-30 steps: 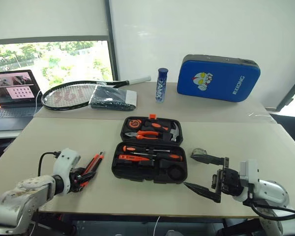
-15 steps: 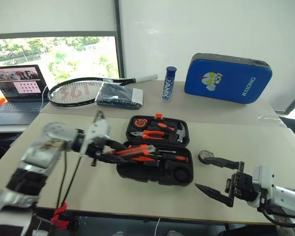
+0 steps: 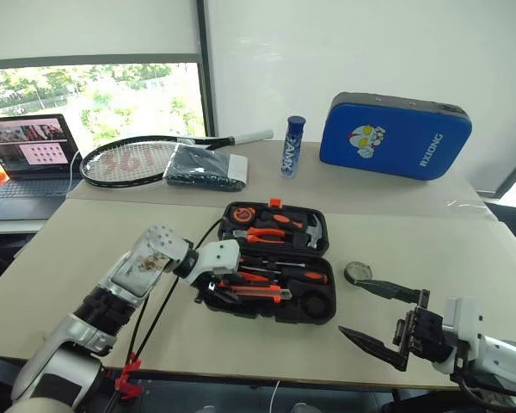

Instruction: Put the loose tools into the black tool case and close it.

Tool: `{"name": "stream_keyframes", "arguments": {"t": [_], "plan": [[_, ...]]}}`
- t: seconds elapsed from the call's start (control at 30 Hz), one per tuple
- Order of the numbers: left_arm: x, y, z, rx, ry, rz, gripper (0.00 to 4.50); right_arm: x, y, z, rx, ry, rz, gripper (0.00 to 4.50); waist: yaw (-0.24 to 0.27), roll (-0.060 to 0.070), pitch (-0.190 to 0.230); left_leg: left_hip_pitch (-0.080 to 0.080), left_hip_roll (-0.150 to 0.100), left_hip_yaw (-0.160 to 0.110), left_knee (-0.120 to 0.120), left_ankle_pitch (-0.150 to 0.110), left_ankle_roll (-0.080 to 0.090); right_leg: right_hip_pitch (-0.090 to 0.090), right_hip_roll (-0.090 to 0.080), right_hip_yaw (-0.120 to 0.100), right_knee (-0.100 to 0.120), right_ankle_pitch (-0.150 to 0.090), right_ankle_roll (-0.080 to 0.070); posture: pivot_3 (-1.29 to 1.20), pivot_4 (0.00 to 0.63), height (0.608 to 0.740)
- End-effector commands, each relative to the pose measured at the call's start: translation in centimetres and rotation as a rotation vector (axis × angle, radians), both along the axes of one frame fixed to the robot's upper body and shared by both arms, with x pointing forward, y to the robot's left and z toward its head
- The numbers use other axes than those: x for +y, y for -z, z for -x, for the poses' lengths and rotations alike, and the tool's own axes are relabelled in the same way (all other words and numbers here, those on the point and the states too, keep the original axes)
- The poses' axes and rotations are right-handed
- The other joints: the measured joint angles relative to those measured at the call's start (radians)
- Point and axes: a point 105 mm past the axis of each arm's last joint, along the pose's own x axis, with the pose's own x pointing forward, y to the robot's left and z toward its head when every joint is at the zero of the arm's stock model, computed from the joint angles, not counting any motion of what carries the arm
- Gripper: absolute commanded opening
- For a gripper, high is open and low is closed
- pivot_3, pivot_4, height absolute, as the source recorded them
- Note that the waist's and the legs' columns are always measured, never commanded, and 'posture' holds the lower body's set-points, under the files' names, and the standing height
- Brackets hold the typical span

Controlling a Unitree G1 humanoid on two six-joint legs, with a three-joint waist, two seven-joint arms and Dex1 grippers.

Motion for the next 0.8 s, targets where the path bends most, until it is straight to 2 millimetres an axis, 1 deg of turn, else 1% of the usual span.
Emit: {"name": "stream_keyframes", "arguments": {"t": [0.03, 0.13, 0.37, 0.5, 0.53, 0.57, 0.7, 0.8], "plan": [[-0.4, 0.0, 0.4, -0.031, 0.041, -0.021, 1.66, 0.0, -1.2, 0.2, -0.065, 0.004, 0.003, 4.50, 0.000, 0.000, 0.000, 0.000, 0.000, 0.000, 0.000, 0.000, 0.000, 0.000, 0.000, 0.000, 0.000, 0.000, 0.000, 0.00, 0.150, 0.740], [-0.6, 0.0, 0.3, -0.040, 0.045, -0.040, 1.66, 0.1, -1.2, 0.1, -0.065, 0.000, 0.003, 4.50, 0.000, 0.000, 0.000, 0.001, 0.000, 0.000, 0.000, 0.000, 0.000, 0.001, 0.000, 0.000, 0.000, 0.000, 0.000, 0.00, 0.150, 0.740], [-0.8, 0.5, -0.6, -0.040, 0.008, -0.077, 1.66, 0.5, -1.1, -0.1, -0.068, -0.006, -0.001, 4.50, 0.002, 0.000, 0.000, 0.001, 0.000, 0.000, 0.000, 0.000, 0.000, 0.001, 0.000, 0.000, 0.000, 0.000, 0.000, 0.00, 0.150, 0.740], [-0.5, 0.3, -0.6, -0.035, 0.000, -0.103, 1.66, 0.6, -1.1, -0.1, -0.067, -0.006, -0.005, 4.50, 0.002, 0.000, 0.000, 0.002, 0.000, 0.000, 0.000, 0.000, 0.000, 0.002, 0.000, 0.000, 0.000, 0.000, 0.000, 0.00, 0.150, 0.740], [-0.3, 0.2, -0.6, -0.037, -0.001, -0.106, 2.16, 0.6, -1.1, -0.1, -0.067, -0.006, -0.005, 4.50, 0.002, 0.000, 0.000, 0.002, 0.000, 0.000, 0.000, 0.000, 0.000, 0.002, 0.000, 0.000, 0.000, 0.000, 0.000, 0.00, 0.150, 0.740], [-0.3, 0.1, -0.6, -0.038, -0.003, -0.109, 2.46, 0.6, -1.1, -0.1, -0.066, -0.006, -0.006, 4.50, 0.002, 0.000, 0.000, 0.002, 0.000, 0.000, 0.000, 0.000, 0.000, 0.002, 0.000, 0.000, 0.000, 0.000, 0.000, 0.00, 0.150, 0.740], [-0.6, -1.5, -0.8, -0.085, 0.012, -0.058, 3.77, 0.5, -1.1, -0.1, -0.065, -0.004, -0.006, 4.50, 0.001, 0.000, 0.000, 0.002, 0.000, 0.000, 0.000, 0.000, 0.000, 0.002, 0.000, 0.000, 0.001, 0.000, 0.000, 0.00, 0.150, 0.740], [-0.8, -2.5, -0.7, -0.095, 0.026, -0.028, 3.77, 0.5, -1.0, -0.1, -0.064, -0.004, -0.006, 4.50, 0.001, 0.000, 0.000, 0.002, 0.000, 0.000, 0.000, 0.000, 0.000, 0.001, 0.000, 0.000, 0.001, 0.000, 0.000, 0.00, 0.150, 0.740]]}}
